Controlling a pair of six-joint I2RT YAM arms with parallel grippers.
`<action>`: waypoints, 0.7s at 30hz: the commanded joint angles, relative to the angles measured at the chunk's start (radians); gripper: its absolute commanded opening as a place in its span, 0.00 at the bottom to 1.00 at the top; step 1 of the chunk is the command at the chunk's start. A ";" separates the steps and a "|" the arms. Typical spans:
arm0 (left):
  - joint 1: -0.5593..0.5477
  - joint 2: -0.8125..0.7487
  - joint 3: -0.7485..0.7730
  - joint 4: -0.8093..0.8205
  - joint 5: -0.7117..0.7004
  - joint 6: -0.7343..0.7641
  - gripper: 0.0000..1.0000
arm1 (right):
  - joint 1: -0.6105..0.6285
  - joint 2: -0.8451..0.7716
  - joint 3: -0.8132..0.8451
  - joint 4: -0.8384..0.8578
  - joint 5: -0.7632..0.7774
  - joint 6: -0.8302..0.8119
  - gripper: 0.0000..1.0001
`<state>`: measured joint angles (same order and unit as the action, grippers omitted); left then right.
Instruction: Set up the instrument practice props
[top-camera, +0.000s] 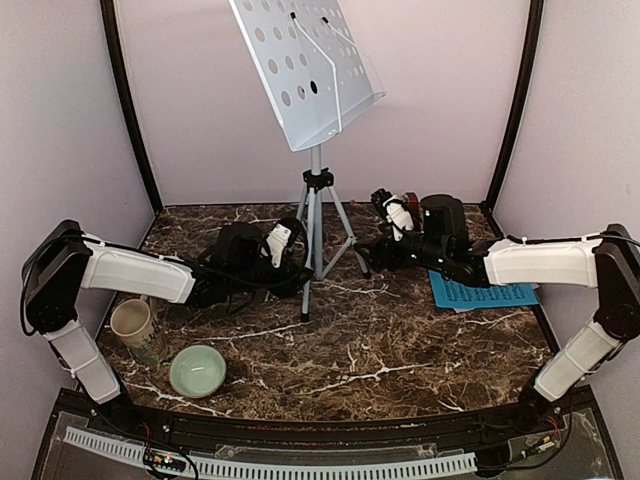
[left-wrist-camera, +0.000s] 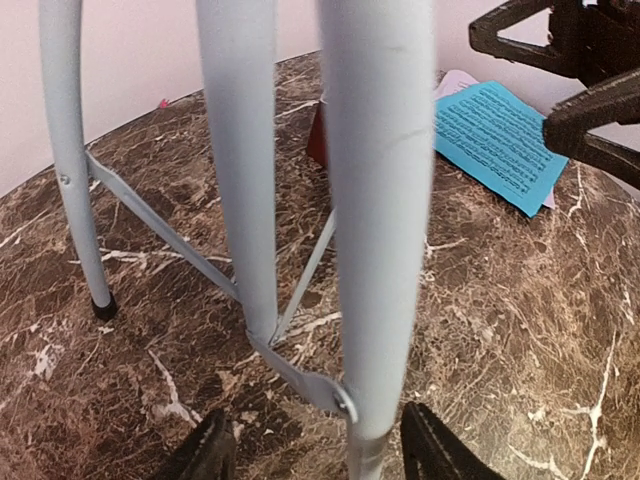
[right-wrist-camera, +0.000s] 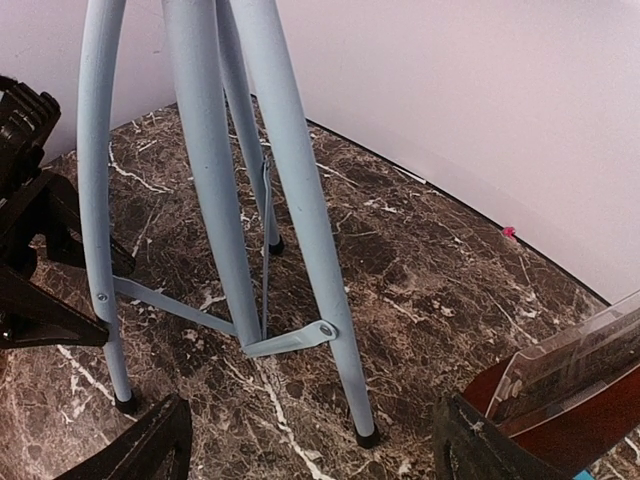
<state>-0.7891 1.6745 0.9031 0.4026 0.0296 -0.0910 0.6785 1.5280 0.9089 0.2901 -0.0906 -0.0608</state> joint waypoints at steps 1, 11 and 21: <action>-0.002 -0.013 0.024 -0.053 -0.059 0.032 0.55 | -0.008 0.017 0.018 0.032 -0.006 0.010 0.83; -0.001 -0.073 -0.005 -0.090 -0.049 0.094 0.51 | -0.013 0.101 0.038 0.057 -0.030 -0.004 0.82; -0.044 0.034 0.092 -0.077 -0.115 -0.109 0.64 | -0.019 0.109 0.032 0.075 -0.034 0.004 0.82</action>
<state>-0.8104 1.6688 0.9283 0.3252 -0.0357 -0.1318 0.6689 1.6325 0.9199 0.3138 -0.1146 -0.0620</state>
